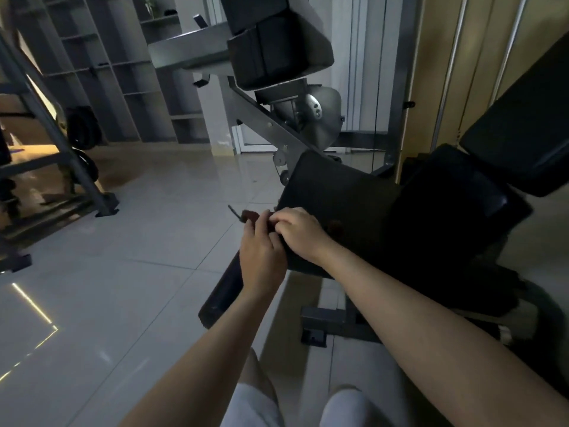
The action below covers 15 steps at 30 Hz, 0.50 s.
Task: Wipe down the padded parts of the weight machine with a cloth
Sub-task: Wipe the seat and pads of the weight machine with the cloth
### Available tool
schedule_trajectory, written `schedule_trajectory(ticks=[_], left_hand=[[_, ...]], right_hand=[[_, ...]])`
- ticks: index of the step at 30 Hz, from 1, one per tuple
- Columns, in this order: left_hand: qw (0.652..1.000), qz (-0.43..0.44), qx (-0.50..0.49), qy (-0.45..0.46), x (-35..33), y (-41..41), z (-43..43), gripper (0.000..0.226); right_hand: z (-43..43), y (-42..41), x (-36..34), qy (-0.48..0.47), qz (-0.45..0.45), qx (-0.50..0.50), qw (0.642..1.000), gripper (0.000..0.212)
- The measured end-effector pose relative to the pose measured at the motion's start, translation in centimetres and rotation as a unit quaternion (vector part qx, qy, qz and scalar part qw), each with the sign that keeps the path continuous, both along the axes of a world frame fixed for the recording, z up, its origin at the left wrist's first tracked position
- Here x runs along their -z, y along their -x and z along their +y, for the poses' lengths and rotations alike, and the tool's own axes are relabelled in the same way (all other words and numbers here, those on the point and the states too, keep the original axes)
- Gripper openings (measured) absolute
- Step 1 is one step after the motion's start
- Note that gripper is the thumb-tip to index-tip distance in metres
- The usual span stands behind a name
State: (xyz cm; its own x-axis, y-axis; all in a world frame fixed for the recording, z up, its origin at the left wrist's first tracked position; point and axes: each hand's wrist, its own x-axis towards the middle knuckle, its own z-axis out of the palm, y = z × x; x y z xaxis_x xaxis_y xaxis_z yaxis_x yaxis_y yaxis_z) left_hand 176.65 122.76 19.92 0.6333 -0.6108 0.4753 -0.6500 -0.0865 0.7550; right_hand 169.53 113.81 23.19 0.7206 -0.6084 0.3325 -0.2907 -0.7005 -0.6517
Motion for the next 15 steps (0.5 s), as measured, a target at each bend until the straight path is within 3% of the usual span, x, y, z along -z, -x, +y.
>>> schedule_trajectory(ticks=[3, 10, 15], left_hand=[[0.988, -0.145, 0.009, -0.049, -0.3, 1.2, 0.1, 0.048], [0.955, -0.227, 0.101, -0.162, -1.8, 6.2, -5.2, 0.048], [0.919, -0.281, 0.138, -0.238, 0.3, 10.7, -7.3, 0.045]], right_hand=[[0.1, 3.5, 2.0, -0.012, -0.032, 0.012, 0.999, 0.033], [-0.9, 11.6, 5.2, 0.053, 0.008, 0.083, 0.995, 0.011], [-2.2, 17.1, 8.3, 0.107, 0.028, 0.188, 0.976, 0.027]])
